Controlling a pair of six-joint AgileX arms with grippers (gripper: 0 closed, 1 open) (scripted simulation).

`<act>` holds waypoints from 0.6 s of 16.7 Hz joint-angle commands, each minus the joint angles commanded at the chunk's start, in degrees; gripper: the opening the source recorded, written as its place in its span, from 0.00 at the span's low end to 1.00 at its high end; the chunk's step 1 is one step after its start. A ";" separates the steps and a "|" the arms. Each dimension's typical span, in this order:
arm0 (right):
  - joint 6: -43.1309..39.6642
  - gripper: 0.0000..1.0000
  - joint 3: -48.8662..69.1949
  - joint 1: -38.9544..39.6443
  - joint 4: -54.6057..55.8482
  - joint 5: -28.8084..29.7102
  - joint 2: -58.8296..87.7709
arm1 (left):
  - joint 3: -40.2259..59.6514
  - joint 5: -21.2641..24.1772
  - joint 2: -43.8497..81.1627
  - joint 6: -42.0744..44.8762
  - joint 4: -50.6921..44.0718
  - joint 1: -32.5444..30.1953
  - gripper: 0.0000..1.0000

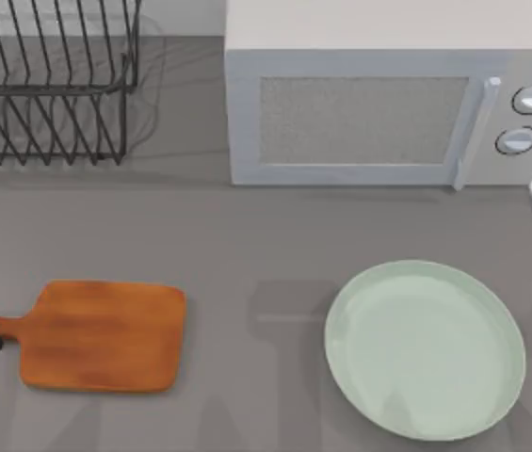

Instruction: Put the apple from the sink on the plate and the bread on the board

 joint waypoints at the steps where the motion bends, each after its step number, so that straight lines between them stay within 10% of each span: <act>1: -0.09 1.00 0.52 -0.10 -0.36 0.00 0.57 | 0.00 0.00 0.00 0.00 0.00 0.00 1.00; 10: -4.51 1.00 25.01 -4.81 -17.27 0.03 31.76 | 0.00 0.00 0.00 0.00 0.00 0.00 1.00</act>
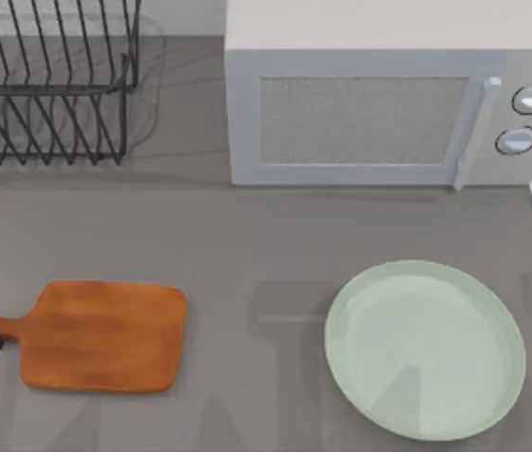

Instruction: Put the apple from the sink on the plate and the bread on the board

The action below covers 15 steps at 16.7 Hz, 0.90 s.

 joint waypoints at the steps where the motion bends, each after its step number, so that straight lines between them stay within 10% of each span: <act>1: -0.74 1.00 4.10 -0.79 -2.83 0.00 5.65 | 0.00 0.00 0.00 0.00 0.00 0.00 1.00; 15: -9.91 1.00 55.01 -10.55 -37.92 0.06 78.75 | 0.00 0.00 0.00 0.00 0.00 0.00 1.00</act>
